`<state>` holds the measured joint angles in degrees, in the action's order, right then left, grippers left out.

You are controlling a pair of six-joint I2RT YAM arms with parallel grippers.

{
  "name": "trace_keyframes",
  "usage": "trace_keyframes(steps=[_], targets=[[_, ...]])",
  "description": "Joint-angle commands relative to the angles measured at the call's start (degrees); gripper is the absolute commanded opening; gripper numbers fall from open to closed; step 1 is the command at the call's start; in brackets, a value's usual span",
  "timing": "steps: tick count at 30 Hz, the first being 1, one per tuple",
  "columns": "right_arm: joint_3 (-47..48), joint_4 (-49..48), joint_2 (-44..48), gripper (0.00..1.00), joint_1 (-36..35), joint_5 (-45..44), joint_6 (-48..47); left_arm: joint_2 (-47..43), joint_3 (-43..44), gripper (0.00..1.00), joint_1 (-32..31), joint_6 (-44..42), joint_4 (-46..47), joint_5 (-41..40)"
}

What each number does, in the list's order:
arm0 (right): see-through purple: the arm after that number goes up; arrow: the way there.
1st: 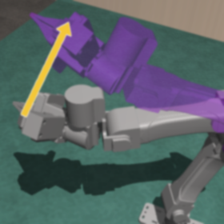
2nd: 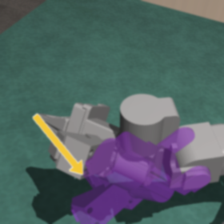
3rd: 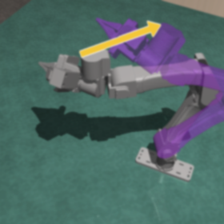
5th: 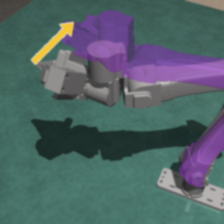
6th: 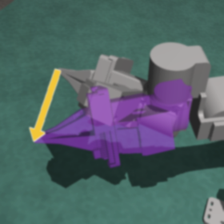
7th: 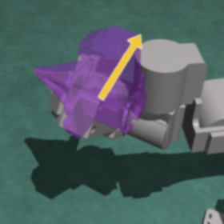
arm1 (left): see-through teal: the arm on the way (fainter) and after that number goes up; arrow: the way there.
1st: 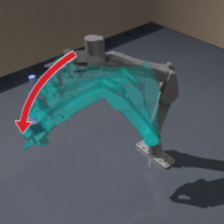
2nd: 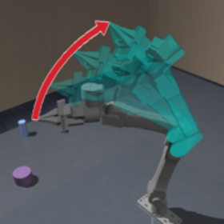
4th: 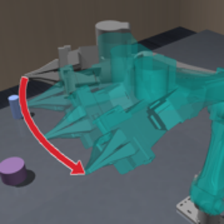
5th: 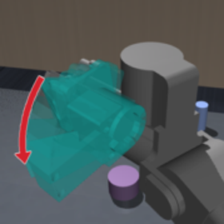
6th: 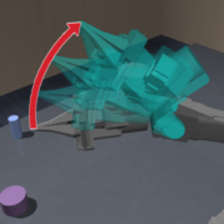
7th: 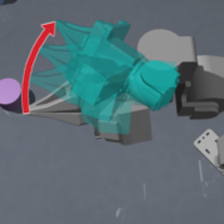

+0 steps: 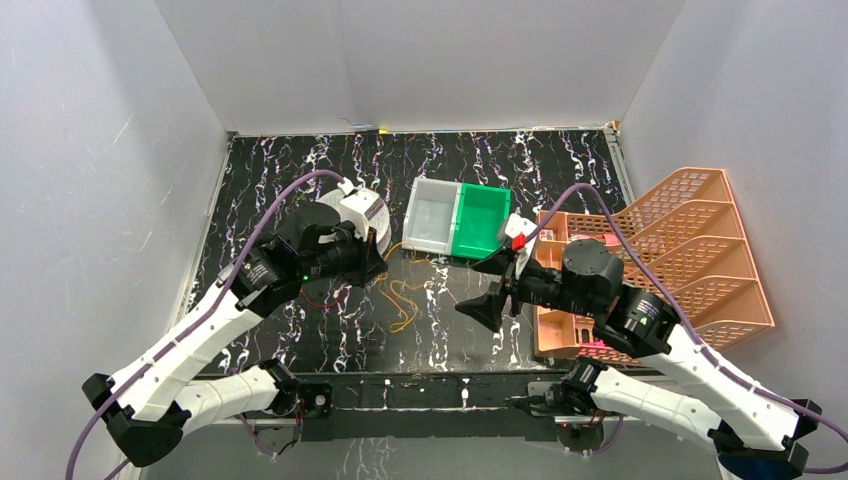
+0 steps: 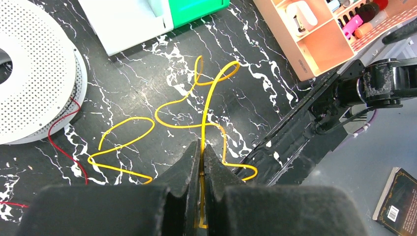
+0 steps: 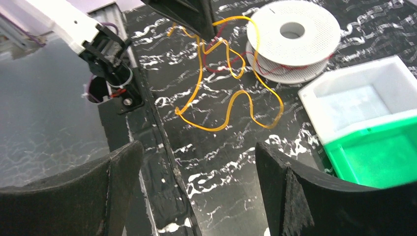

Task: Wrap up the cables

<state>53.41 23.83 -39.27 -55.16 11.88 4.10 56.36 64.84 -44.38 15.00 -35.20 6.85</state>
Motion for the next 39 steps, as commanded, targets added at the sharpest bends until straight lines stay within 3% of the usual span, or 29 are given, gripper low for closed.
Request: trace_keyframes(steps=[1,6,10,19,29,39], targets=[[1.43,-8.42,-3.00,0.92,-0.09,6.94,-0.72,-0.06,2.72,0.00,-0.17,-2.11,-2.91,0.69],[-0.03,-17.50,-9.21,0.90,-0.13,11.48,0.91,0.75,2.29,0.00,-0.18,-0.40,-2.94,1.00],[-1.88,-24.67,-14.49,0.82,-0.08,14.70,4.63,0.83,0.82,0.00,-0.18,1.86,-1.00,1.82],[-9.35,-46.24,-24.66,0.71,-0.19,14.22,20.28,1.16,-1.44,0.00,-0.18,4.75,2.19,4.86],[-12.49,-55.24,-29.04,0.68,-0.19,12.94,22.21,1.78,-2.91,0.00,-0.18,7.68,5.46,8.09],[-14.52,-57.53,-30.30,0.54,-0.16,14.85,22.36,2.10,-3.60,0.00,-0.15,9.49,7.40,9.02]])
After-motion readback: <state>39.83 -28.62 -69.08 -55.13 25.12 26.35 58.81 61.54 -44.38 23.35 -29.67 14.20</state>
